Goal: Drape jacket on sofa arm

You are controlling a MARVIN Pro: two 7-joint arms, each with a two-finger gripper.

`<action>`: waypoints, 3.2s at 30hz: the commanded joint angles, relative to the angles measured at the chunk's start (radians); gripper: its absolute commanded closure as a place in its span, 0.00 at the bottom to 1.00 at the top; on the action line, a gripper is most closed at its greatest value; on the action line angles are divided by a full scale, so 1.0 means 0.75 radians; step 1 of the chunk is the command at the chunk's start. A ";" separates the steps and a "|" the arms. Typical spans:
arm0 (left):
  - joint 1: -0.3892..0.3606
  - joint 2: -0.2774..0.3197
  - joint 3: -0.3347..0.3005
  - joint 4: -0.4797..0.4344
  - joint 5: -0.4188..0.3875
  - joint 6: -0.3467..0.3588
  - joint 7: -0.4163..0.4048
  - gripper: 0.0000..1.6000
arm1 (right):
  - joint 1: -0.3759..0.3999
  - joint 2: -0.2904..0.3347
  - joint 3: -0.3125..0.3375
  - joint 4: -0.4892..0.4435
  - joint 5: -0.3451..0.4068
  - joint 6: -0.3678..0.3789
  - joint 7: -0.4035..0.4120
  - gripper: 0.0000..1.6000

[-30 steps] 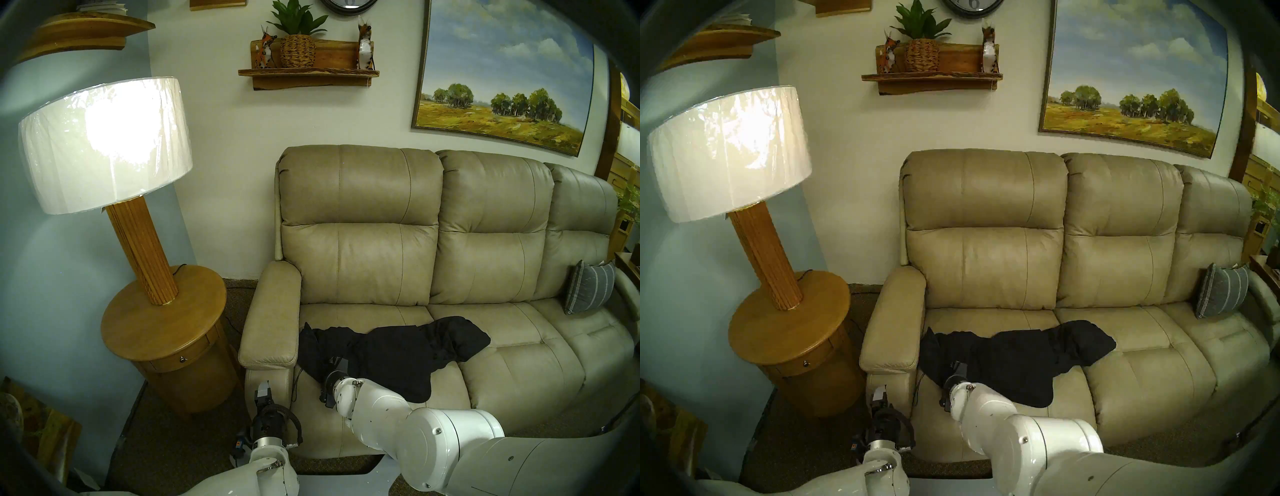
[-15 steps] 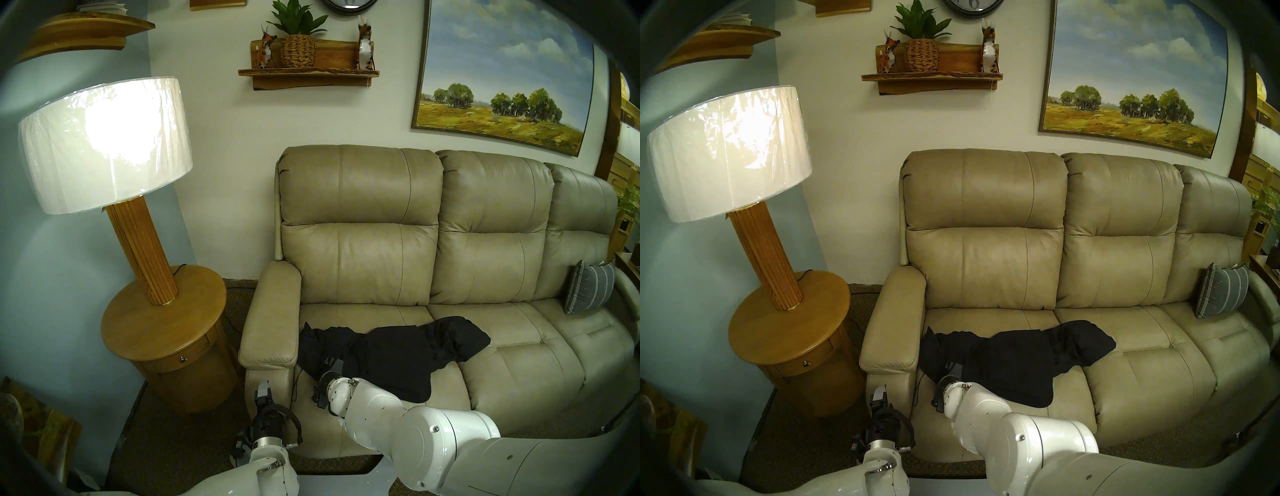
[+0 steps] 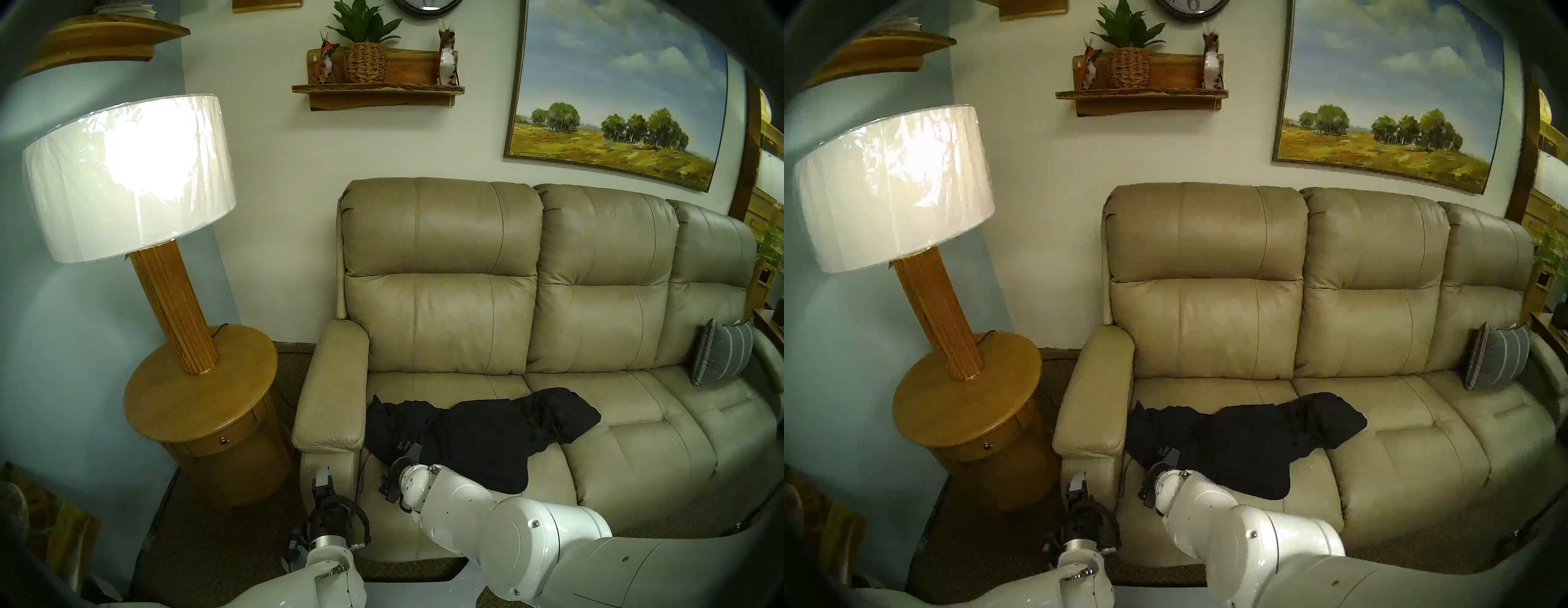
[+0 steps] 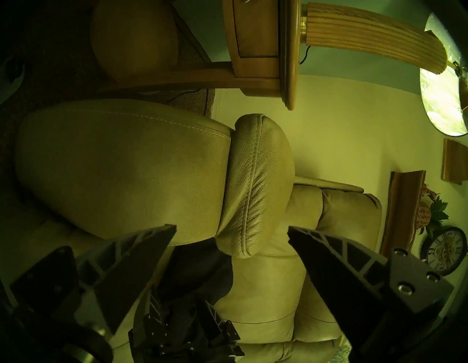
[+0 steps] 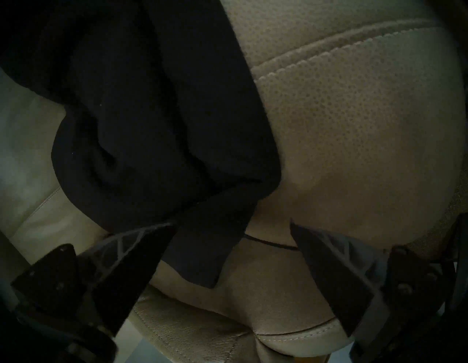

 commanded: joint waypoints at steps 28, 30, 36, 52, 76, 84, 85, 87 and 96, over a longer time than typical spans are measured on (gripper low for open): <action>0.003 -0.004 -0.004 -0.007 0.010 0.001 -0.004 0.00 | 0.020 -0.019 0.063 -0.007 0.020 0.008 -0.038 1.00; 0.003 -0.004 -0.004 -0.007 0.010 0.001 -0.004 0.00 | 0.019 -0.020 0.040 -0.007 -0.001 0.025 -0.041 1.00; 0.004 -0.004 -0.005 -0.007 0.012 0.001 -0.004 0.00 | 0.024 -0.037 -0.045 -0.012 -0.087 0.086 -0.039 1.00; 0.005 -0.005 -0.008 -0.007 0.016 0.001 -0.003 0.00 | 0.117 -0.092 -0.242 -0.068 -0.301 0.213 0.000 1.00; 0.005 -0.007 -0.011 -0.003 0.019 0.001 0.003 0.00 | 0.264 -0.197 -0.381 -0.174 -0.469 0.263 -0.038 1.00; 0.004 -0.009 -0.013 -0.001 0.021 0.001 0.007 0.00 | 0.293 -0.215 -0.406 -0.212 -0.509 0.258 -0.069 1.00; 0.004 -0.009 -0.013 -0.001 0.021 0.001 0.007 0.00 | 0.293 -0.215 -0.406 -0.212 -0.509 0.258 -0.069 1.00; 0.004 -0.009 -0.013 0.000 0.021 0.001 0.008 0.00 | 0.332 -0.228 -0.414 -0.206 -0.519 0.253 -0.081 1.00; 0.006 -0.009 -0.015 -0.003 0.024 0.001 0.006 0.00 | 0.286 -0.171 -0.460 -0.242 -0.566 0.200 -0.068 1.00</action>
